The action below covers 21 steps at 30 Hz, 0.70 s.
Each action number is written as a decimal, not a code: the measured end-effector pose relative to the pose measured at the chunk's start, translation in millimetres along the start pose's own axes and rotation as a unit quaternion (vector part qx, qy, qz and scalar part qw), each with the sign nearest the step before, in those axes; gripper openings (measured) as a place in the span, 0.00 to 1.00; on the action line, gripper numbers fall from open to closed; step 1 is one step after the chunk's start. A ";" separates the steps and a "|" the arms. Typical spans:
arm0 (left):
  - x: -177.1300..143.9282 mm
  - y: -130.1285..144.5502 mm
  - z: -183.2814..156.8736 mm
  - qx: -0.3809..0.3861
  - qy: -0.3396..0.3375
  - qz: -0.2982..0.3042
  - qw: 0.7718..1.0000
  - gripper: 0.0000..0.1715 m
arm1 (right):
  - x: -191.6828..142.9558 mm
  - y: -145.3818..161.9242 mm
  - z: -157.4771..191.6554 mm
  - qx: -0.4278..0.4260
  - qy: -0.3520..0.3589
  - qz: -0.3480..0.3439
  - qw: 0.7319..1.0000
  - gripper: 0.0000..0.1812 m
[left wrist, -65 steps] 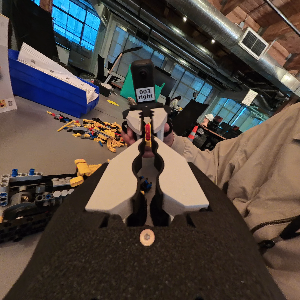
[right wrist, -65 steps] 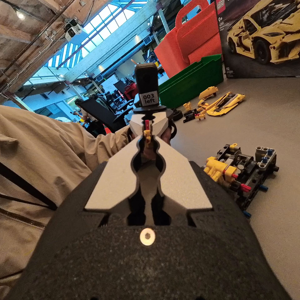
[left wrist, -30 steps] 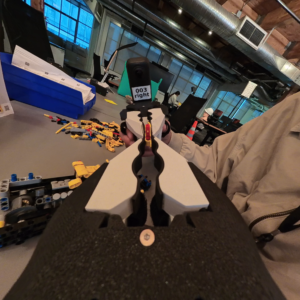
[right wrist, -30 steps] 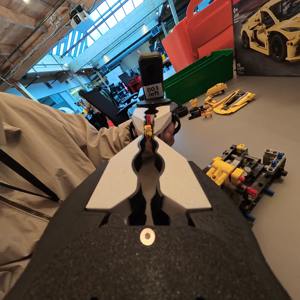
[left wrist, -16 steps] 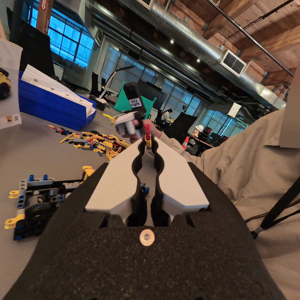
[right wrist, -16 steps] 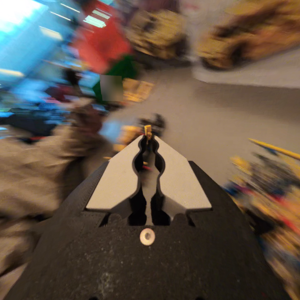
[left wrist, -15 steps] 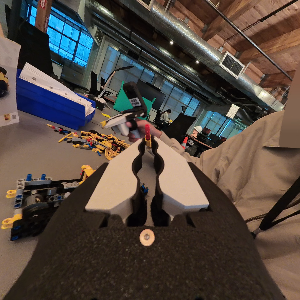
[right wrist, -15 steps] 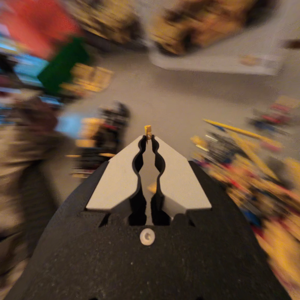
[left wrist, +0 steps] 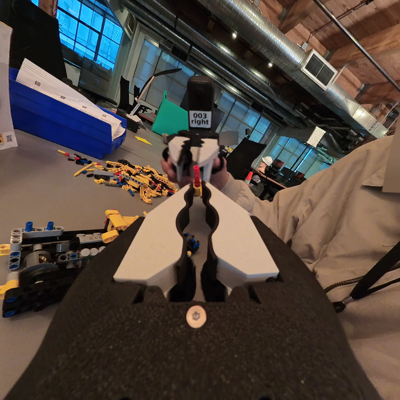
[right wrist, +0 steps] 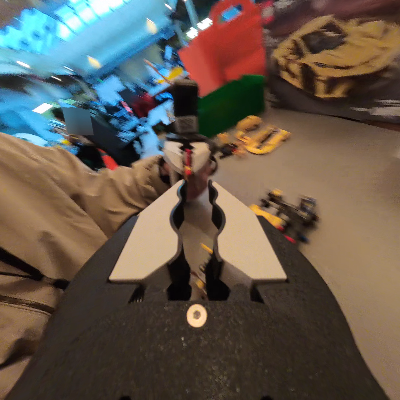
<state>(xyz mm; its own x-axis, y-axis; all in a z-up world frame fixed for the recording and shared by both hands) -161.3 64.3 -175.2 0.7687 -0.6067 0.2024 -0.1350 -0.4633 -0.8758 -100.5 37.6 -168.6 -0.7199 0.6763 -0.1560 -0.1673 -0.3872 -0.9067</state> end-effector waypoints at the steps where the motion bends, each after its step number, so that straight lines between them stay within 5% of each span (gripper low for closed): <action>1: 1.0 1.1 -0.6 0.000 0.002 0.003 1.000 0.04 | 12.5 0.7 8.6 0.015 -0.026 -0.008 1.000 0.09; 10: 2.8 3.4 -0.8 0.005 0.002 0.010 1.000 0.04 | 27.9 14.2 15.0 -0.005 -0.026 0.032 0.999 0.02; 21: 2.2 3.0 -3.9 0.017 0.001 0.018 1.000 0.04 | 23.6 8.7 14.4 0.018 -0.041 0.012 0.999 0.04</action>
<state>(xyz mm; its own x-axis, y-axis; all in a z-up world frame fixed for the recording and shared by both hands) -162.5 59.1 -175.7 0.7618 -0.6248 0.1711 -0.1411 -0.4179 -0.8975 -128.7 41.2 -174.5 -0.7770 0.6132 -0.1426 -0.1726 -0.4254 -0.8884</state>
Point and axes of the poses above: each gripper's, where its closed fingertips meet, x out along the fingers, y out of its underside, z = x × y across the jaws, the point moved 2 cm from there along -x, back along the fingers, and after that the axes turned 5 degrees about y, right-handed, at the moved point
